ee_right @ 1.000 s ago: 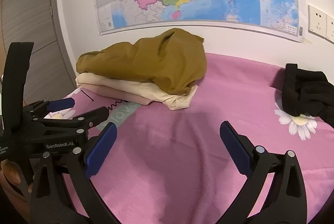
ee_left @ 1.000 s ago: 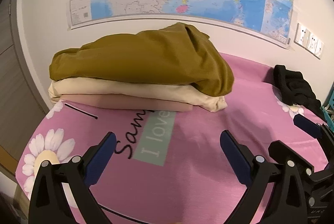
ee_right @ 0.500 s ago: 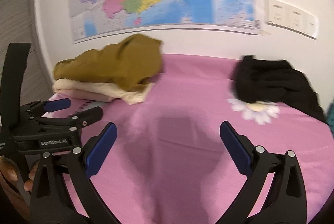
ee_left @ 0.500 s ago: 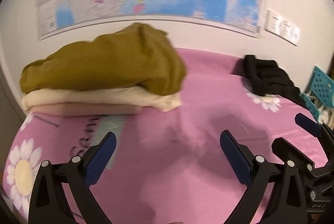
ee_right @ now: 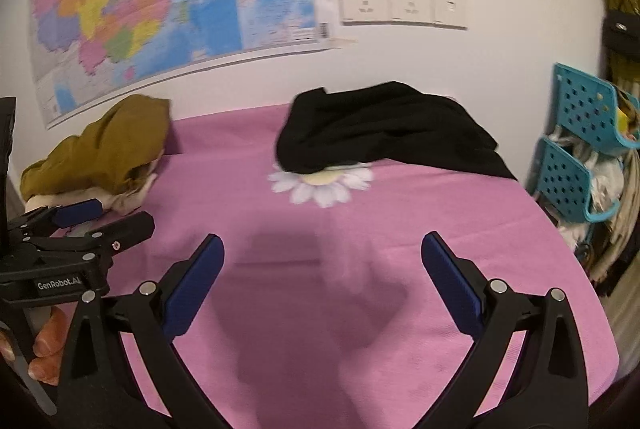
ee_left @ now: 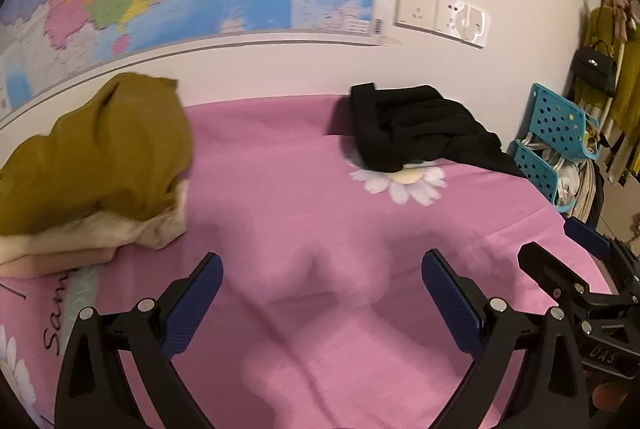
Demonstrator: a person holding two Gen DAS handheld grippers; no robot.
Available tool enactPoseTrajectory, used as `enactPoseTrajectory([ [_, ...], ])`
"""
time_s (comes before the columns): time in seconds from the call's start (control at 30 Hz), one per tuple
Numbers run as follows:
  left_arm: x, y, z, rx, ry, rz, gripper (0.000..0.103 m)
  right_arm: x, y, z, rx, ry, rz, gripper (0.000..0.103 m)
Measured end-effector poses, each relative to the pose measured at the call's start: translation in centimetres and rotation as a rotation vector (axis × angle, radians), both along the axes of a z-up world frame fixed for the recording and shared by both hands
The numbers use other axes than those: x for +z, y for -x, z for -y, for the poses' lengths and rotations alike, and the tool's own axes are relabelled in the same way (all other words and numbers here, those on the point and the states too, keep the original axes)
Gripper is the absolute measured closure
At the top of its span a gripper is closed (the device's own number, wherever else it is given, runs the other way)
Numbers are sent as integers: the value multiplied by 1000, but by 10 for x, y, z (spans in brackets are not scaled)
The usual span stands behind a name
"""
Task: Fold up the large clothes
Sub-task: 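Move both tools from the folded clothes stack toward the black jacket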
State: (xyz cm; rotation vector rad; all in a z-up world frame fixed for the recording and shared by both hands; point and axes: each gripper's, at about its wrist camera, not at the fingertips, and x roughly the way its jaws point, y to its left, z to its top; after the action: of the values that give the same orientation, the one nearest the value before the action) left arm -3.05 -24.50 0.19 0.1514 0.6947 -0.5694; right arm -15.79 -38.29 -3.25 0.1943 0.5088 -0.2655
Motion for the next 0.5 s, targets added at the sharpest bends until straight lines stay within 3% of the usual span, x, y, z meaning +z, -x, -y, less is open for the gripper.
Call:
enactPoseTrajectory([
  [0.5,-1,-2,30,-39,-8,-14,7,-6,1,23,-42,-12,-21,6],
])
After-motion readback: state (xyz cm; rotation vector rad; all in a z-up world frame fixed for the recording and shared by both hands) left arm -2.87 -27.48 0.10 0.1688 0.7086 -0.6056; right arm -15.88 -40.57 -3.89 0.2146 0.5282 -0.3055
